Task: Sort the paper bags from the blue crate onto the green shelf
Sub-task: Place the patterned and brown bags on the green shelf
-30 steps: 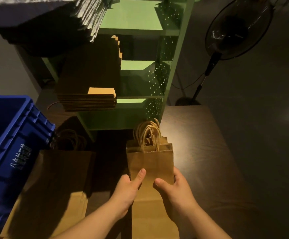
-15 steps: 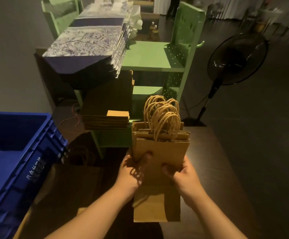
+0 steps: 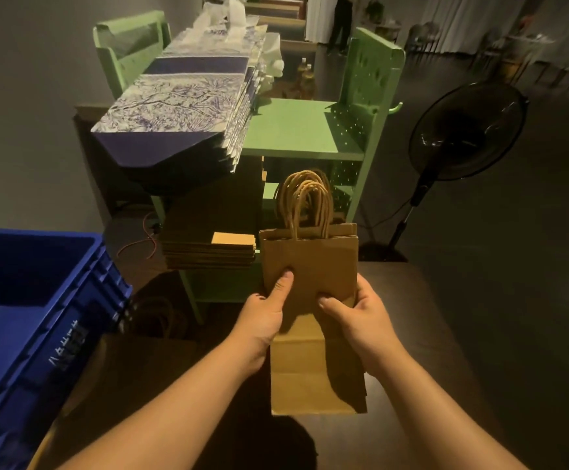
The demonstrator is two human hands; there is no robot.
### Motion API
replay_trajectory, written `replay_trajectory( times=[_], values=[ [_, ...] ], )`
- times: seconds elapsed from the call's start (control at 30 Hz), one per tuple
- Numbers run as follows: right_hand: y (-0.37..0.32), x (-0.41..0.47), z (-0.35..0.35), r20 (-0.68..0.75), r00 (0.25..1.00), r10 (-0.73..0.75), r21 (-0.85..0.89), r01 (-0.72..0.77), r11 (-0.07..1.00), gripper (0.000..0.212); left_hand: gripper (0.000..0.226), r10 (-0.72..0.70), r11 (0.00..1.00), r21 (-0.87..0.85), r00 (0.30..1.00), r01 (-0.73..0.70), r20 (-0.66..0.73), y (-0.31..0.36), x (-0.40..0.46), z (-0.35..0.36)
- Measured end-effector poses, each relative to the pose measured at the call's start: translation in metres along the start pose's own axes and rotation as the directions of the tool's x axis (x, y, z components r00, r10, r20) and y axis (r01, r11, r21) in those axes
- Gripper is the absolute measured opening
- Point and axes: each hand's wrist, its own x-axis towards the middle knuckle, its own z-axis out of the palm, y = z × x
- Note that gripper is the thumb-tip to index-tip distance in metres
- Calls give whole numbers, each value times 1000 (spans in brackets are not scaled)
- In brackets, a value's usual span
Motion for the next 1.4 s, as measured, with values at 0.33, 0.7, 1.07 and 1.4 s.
replay_trajectory(
  times=[0.33,0.7,1.07,1.4],
  values=[
    [-28,24,6,-22,997,80,-22,-80,997,25,120,-83,996,-13,982,86,172,-35,-15,-20],
    [-45,34,4,73,969,235,39,-239,970,44,79,-114,993,10,975,114,189,-3,-8,-32],
    [-36,11,-7,194,929,315,164,-348,923,43,58,-127,987,-77,978,141,166,45,2,-14],
    [-41,34,3,149,947,285,186,-310,932,39,44,-73,847,-500,971,181,227,32,-11,-14]
  ],
)
